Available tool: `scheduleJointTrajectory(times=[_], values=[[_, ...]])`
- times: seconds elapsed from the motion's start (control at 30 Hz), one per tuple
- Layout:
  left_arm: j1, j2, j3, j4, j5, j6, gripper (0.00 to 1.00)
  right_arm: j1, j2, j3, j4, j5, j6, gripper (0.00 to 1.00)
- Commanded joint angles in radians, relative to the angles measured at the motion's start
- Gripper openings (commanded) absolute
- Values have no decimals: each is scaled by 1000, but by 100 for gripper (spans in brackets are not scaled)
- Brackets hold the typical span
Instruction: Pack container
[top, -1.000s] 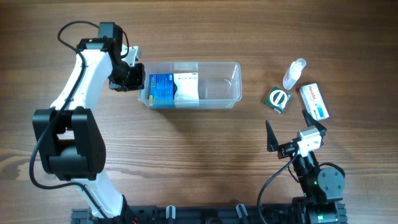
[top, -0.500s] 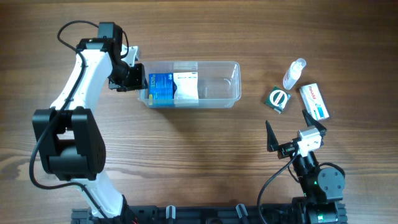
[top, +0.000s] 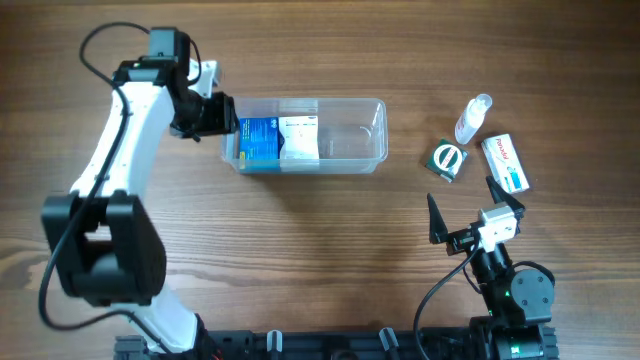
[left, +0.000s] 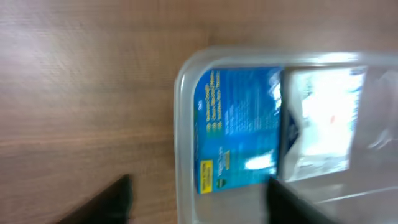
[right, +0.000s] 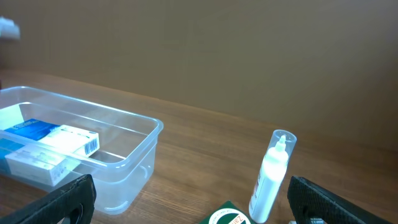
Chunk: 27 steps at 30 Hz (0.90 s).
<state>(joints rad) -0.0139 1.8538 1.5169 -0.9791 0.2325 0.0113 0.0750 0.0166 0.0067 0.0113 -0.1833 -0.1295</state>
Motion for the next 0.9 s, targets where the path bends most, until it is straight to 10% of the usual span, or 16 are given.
scheduleJointTrajectory(times=[0.0,0.3,0.87], values=[[72,-81,29,38,-10,-151,100,-4,-3,-2,4,-14,-10,100],[296,-89,29,12,-10,-406,100,-4,-3,-2,4,-14,-10,100],[383,-89,29,3,-10,-409,100,-4,-3,-2,4,-13,-9,100]])
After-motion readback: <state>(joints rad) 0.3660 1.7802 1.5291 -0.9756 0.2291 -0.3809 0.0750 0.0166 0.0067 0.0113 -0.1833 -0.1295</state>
